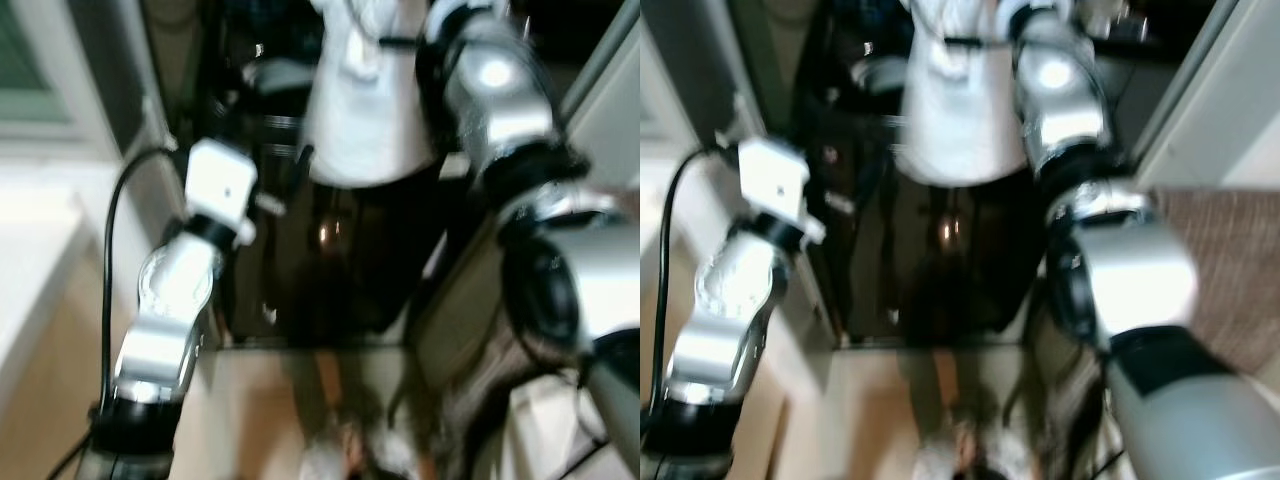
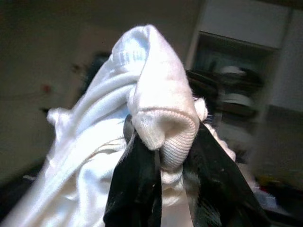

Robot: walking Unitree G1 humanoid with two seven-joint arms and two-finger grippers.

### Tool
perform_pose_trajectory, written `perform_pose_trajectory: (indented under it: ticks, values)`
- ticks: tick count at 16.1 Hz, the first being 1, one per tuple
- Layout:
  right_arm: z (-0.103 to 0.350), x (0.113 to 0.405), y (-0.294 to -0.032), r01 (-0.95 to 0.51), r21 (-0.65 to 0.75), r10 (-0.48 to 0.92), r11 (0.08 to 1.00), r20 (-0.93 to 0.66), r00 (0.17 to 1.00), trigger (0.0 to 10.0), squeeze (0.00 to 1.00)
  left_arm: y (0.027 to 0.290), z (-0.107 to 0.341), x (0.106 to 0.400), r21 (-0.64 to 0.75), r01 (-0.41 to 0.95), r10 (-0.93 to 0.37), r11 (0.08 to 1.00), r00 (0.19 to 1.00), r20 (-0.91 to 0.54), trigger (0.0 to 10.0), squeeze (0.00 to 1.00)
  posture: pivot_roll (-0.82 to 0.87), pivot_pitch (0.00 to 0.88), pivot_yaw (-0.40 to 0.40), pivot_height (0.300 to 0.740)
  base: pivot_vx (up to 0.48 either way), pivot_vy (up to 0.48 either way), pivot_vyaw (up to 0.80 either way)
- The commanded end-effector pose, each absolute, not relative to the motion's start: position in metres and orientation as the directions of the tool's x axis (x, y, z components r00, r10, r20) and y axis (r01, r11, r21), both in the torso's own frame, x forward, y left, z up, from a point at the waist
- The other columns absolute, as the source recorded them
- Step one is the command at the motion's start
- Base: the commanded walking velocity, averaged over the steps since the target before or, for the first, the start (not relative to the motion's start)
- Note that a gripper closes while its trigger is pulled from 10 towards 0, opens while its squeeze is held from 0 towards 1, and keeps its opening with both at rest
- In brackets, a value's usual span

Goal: Clothes washing

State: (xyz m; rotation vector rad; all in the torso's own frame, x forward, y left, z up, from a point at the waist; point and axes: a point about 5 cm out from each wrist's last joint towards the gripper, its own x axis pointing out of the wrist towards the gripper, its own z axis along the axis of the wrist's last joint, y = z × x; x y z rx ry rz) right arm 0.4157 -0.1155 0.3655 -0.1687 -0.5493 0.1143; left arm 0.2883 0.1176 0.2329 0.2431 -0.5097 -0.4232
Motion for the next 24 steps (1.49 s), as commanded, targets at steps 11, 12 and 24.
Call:
perform_pose_trajectory:
  ticks: [11,12,24]
  values:
    - [0.318,0.429,-0.117,0.130,-0.866,0.154,0.482,0.230,0.961,10.0,0.00,0.097,0.304,0.228,0.274,0.591,-0.635,0.759,0.578,0.512,10.0,0.00,0.12,0.050,-0.255,0.740,0.129,0.000,0.00]
    - [0.312,0.430,-0.120,0.099,-0.800,0.118,0.592,0.208,0.971,10.0,0.00,0.101,0.300,0.230,0.271,0.559,-0.610,0.783,0.610,0.506,10.0,0.00,0.12,0.050,-0.261,0.740,0.000,0.000,0.00]
    - [0.192,0.361,-0.160,0.081,-0.004,-0.074,0.997,0.375,0.924,10.0,0.00,0.117,0.216,0.282,0.416,0.278,-0.383,0.866,0.904,0.193,10.0,0.00,-0.07,0.000,-0.065,0.740,0.000,0.000,0.00]
